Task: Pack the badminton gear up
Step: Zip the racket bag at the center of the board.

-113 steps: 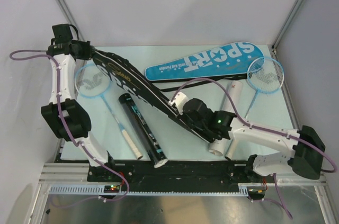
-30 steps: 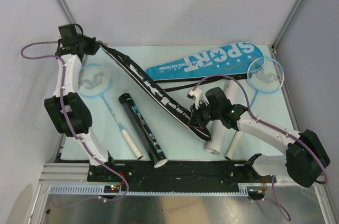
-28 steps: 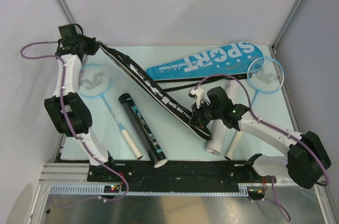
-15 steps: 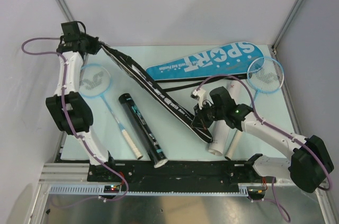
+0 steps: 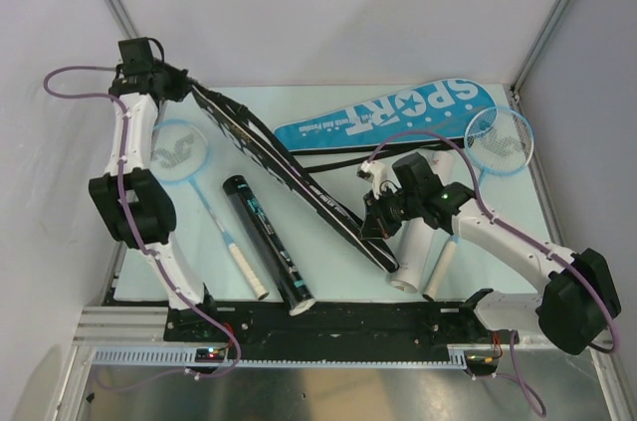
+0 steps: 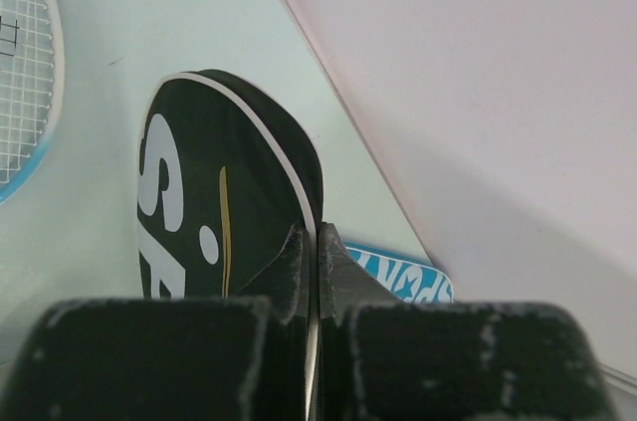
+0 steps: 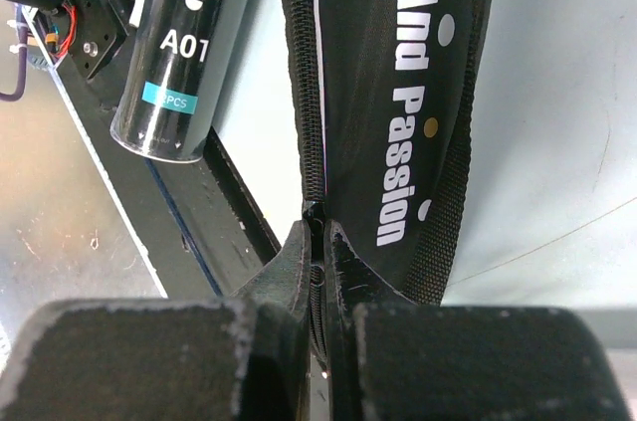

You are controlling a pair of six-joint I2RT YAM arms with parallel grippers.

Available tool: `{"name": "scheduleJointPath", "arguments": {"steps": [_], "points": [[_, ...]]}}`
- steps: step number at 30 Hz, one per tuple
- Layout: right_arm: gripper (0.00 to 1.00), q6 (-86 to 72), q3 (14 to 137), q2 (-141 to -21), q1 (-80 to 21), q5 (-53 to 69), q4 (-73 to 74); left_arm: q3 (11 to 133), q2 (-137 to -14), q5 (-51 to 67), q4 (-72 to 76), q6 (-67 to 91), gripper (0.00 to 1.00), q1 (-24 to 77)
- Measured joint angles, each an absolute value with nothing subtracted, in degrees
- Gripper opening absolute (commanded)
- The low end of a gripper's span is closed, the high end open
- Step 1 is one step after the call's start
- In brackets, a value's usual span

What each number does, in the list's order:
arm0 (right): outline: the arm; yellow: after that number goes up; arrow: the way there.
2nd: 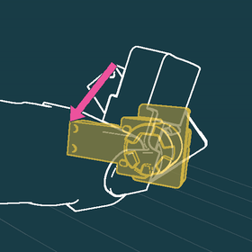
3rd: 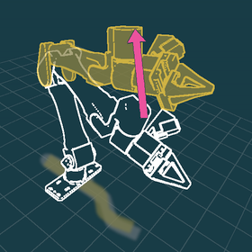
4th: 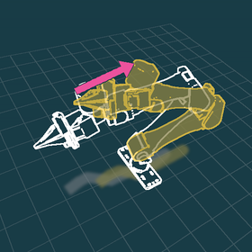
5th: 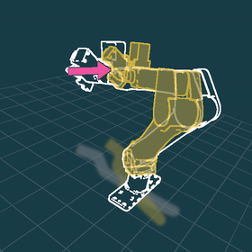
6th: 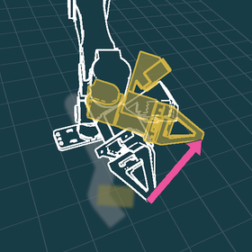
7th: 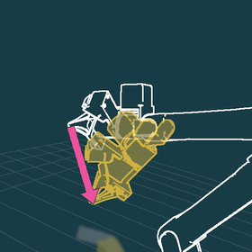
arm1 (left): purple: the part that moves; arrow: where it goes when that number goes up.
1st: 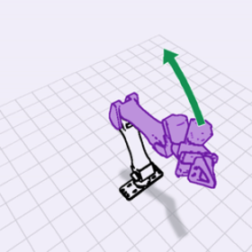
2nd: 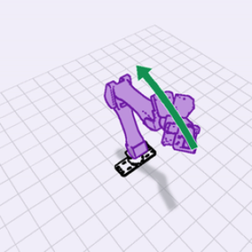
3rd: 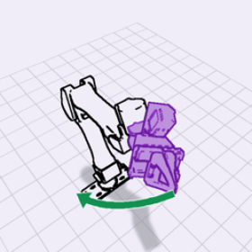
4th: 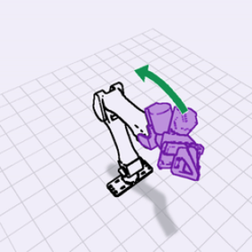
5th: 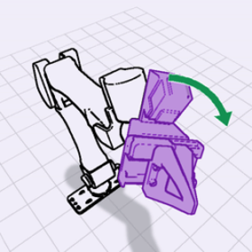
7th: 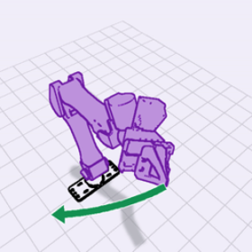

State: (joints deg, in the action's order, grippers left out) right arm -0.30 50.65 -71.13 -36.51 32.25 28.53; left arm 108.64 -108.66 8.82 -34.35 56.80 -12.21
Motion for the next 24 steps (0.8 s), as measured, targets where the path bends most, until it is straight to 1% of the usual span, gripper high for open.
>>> {"name": "scheduleJointPath", "arguments": {"steps": [11,17,24], "points": [[0.0,-6.6,52.0,-75.5,-37.3,31.7,29.7,112.9,-111.5,8.6,-36.8,54.9,0.0,-11.7],[0.0,-10.5,50.2,-75.0,-38.4,31.2,30.7,116.5,-114.1,8.1,-37.1,55.0,0.0,-11.4],[0.0,-14.5,48.4,-71.7,-37.1,29.5,33.9,120.7,-117.0,6.6,-35.6,54.9,0.0,-11.4]]}}
